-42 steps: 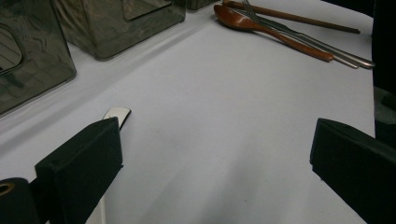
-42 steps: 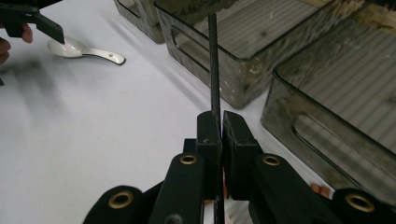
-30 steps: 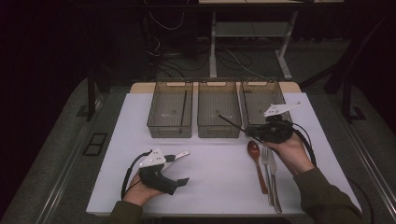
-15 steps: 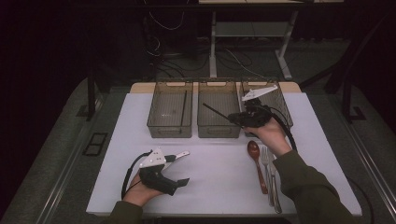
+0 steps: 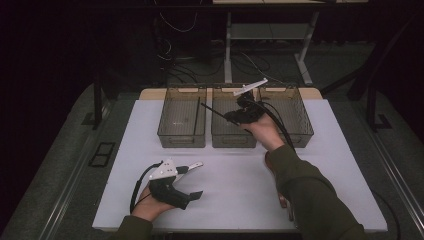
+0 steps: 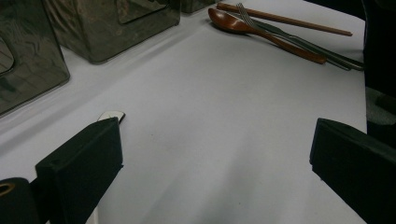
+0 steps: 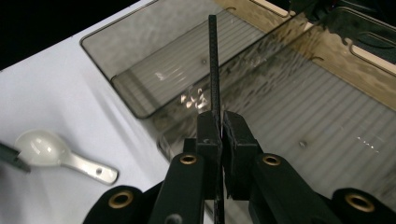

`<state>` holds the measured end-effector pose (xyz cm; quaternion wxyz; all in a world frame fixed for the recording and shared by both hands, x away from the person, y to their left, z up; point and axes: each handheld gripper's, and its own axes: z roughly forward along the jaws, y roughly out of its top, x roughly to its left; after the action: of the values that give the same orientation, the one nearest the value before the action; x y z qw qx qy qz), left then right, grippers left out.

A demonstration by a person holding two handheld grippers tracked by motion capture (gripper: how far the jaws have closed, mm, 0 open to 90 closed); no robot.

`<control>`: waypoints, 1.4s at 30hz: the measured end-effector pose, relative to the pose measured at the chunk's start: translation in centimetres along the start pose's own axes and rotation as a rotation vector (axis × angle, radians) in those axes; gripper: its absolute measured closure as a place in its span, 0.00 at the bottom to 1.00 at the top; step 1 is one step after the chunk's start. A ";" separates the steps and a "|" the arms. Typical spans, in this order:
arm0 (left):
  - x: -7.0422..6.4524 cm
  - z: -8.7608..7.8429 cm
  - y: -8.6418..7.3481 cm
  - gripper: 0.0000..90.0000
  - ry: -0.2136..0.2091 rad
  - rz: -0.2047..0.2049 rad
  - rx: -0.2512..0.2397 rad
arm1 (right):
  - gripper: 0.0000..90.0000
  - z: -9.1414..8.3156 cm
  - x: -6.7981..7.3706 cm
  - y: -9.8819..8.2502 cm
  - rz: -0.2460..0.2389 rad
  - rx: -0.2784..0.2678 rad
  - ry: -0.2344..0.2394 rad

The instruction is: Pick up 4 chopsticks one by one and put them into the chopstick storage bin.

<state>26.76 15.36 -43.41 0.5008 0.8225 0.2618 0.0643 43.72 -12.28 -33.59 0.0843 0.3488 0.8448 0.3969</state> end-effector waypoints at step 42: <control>-0.1 -0.3 0.1 0.02 -0.016 0.006 -0.019 | 0.84 14.8 3.6 8.6 0.006 0.142 -0.063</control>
<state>26.63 15.49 -43.19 0.5106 0.8189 0.2546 0.0617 51.70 2.90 -36.77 0.0849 0.3687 0.8667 0.3252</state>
